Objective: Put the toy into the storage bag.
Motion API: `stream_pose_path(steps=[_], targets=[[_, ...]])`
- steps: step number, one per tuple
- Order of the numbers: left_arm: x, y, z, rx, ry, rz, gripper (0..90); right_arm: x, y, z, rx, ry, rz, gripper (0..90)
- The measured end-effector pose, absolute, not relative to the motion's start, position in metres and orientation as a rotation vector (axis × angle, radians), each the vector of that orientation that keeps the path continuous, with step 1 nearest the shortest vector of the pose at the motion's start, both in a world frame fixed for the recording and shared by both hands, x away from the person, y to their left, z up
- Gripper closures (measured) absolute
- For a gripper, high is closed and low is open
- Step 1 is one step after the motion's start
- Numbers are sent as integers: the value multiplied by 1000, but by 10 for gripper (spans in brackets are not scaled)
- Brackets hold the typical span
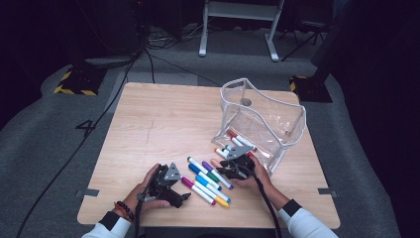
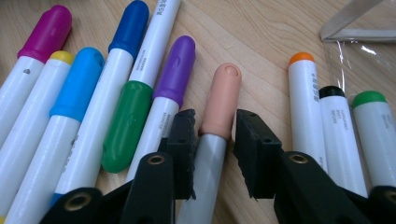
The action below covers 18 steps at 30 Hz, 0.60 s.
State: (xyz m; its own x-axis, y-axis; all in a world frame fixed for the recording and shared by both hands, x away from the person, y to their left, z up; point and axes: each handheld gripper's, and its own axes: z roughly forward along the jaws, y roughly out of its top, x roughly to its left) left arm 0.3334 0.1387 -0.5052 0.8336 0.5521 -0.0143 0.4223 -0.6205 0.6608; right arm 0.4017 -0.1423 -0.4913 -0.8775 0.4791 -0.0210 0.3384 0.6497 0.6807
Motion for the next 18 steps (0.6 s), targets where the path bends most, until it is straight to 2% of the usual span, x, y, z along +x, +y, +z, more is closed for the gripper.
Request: stream_pose_path(steps=[1, 9, 18], targets=[[333, 139, -505, 2330, 709, 249, 5, 401, -143, -491, 668, 2672, 1044, 737], [333, 139, -505, 2331, 706, 249, 5, 397, -145, -486, 624, 2650, 1032, 745], [333, 139, -505, 2331, 707, 249, 5, 380, -160, -428, 557, 2526, 1184, 745]])
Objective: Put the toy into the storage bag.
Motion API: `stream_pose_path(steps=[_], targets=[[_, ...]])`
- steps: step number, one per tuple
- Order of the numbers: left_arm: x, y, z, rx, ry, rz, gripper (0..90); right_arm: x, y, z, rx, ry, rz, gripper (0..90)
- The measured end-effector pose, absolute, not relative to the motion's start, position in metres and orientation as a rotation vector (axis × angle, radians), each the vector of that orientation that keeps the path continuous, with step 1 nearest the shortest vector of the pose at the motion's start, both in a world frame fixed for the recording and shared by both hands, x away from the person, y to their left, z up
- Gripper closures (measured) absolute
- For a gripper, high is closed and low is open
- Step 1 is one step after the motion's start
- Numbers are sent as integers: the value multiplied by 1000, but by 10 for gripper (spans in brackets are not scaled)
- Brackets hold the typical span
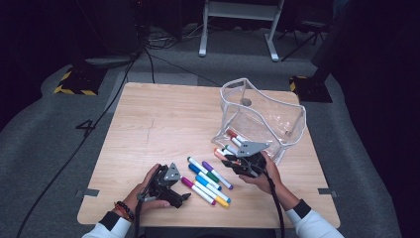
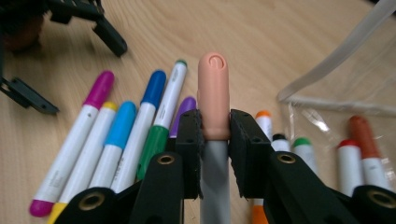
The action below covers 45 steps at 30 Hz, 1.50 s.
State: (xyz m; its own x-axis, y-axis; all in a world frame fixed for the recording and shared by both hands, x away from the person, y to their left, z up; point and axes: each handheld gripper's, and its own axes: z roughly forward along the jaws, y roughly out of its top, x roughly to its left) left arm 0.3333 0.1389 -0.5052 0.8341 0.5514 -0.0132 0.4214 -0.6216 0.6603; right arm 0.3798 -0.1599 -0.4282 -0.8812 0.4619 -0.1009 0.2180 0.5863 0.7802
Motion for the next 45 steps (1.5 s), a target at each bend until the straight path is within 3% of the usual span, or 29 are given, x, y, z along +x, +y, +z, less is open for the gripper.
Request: stream_pose_path(steps=[12, 26, 33, 45], targets=[[333, 139, -505, 2331, 706, 249, 4, 370, -180, -337, 523, 2350, 1259, 746], [333, 139, -505, 2331, 706, 248, 4, 389, -212, -259, 590, 2206, 1234, 746], [334, 139, -505, 2332, 703, 244, 3, 420, -225, -258, 664, 2232, 1130, 746], [334, 139, -505, 2332, 702, 242, 2, 466, -242, -301, 842, 2359, 972, 745]])
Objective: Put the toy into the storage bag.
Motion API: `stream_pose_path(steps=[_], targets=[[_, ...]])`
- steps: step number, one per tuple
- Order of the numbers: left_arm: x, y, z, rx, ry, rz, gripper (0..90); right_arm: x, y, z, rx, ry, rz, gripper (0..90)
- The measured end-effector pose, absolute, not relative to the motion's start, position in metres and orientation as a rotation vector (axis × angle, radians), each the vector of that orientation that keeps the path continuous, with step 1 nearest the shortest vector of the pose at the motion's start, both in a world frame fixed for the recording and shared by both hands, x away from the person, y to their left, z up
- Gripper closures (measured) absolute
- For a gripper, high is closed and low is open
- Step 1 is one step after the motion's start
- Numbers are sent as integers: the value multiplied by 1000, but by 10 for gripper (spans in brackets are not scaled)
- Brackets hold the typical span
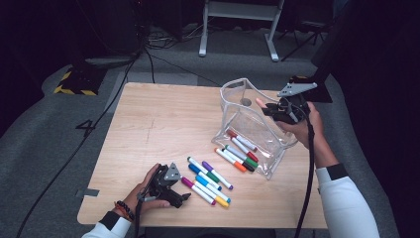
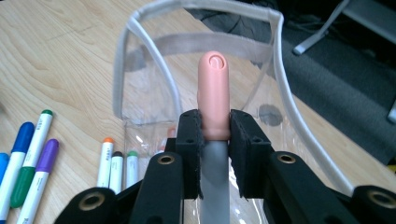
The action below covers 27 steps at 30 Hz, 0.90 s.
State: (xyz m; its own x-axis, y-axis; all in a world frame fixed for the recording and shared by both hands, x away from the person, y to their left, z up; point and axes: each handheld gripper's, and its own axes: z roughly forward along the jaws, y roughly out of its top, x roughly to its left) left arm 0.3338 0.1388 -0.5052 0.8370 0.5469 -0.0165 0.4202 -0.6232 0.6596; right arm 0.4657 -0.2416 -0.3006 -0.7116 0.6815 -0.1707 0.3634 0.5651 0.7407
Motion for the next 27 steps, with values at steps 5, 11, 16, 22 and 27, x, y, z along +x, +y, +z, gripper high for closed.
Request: stream_pose_path(steps=[5, 11, 16, 22, 27], targets=[[334, 139, -505, 2332, 702, 242, 2, 475, -243, -311, 903, 2398, 898, 745], [334, 139, -505, 2332, 702, 243, 2, 480, -235, -320, 923, 2480, 759, 745], [334, 139, -505, 2332, 702, 242, 3, 479, -225, -325, 870, 2581, 700, 744], [334, 139, -505, 2332, 703, 243, 3, 473, -223, -320, 866, 2537, 723, 700], [334, 139, -505, 2332, 701, 242, 2, 468, -235, -312, 910, 2453, 834, 601]])
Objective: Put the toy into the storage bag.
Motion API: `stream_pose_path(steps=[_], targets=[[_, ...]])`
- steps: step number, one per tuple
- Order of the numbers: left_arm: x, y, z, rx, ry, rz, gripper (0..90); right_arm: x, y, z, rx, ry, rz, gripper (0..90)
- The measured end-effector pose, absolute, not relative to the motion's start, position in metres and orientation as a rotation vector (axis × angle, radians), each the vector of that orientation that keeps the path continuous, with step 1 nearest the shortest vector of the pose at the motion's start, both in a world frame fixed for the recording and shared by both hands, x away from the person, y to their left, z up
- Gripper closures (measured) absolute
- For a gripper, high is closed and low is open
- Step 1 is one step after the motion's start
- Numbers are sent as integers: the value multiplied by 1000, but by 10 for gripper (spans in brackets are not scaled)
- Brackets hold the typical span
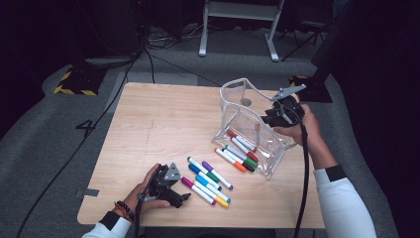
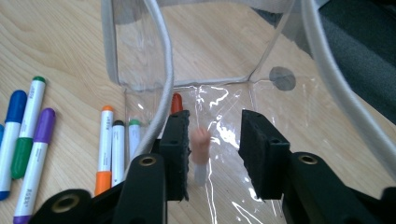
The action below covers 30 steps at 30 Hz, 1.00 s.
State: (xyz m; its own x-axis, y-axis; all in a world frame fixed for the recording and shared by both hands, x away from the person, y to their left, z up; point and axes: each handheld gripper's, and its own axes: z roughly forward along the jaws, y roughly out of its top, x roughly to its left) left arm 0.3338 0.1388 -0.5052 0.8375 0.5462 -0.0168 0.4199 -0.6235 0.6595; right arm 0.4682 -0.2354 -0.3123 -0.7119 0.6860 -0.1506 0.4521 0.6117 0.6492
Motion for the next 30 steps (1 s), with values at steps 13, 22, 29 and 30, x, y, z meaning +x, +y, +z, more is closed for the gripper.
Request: stream_pose_path(steps=[13, 22, 29, 30], targets=[[334, 139, -505, 2333, 701, 243, 3, 417, -250, -289, 734, 2317, 1190, 522], [333, 139, -505, 2332, 703, 249, 5, 356, -241, -300, 557, 2339, 1291, 508], [333, 139, -505, 2333, 704, 249, 5, 327, -224, -346, 484, 2423, 1269, 508], [333, 139, -505, 2332, 703, 249, 5, 327, -222, -354, 491, 2436, 1258, 506]])
